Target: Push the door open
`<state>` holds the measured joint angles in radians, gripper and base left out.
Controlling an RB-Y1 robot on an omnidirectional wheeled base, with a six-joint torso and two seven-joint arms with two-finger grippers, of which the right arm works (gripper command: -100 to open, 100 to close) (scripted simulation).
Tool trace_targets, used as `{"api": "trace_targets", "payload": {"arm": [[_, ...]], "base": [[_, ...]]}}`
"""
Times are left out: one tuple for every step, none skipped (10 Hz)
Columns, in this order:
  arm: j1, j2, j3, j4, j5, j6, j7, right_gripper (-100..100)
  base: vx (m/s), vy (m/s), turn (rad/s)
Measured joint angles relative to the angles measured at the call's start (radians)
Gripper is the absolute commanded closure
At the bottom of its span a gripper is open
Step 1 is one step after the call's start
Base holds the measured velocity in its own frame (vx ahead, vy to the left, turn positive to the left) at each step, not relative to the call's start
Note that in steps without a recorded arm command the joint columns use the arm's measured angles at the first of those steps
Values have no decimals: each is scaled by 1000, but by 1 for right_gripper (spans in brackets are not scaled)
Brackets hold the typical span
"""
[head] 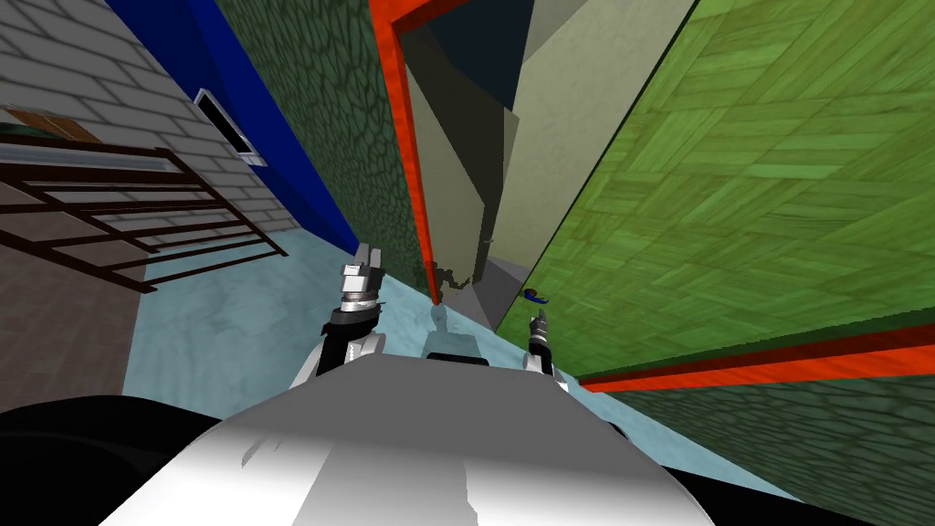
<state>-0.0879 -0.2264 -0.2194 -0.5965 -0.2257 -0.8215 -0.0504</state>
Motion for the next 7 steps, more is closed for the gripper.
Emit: {"api": "trace_targets", "payload": {"arm": [[-1, 0, -2, 1, -1, 1, 1, -100], [-2, 0, -3, 2, -2, 2, 2, -100], [-4, -1, -6, 4, -3, 3, 3, -100], [-6, -1, -8, 7, -4, 3, 5, -100], [-8, -1, -10, 9, -5, 4, 6, -100], [-10, -1, -11, 11, -6, 5, 7, -100], [-10, -2, -11, 11, -6, 5, 7, 100]], "base": [[189, -101, 27], [216, -78, 29], [202, -74, 30], [193, -78, 23], [161, -70, 18], [66, -30, 9], [-5, 4, -4]]}}
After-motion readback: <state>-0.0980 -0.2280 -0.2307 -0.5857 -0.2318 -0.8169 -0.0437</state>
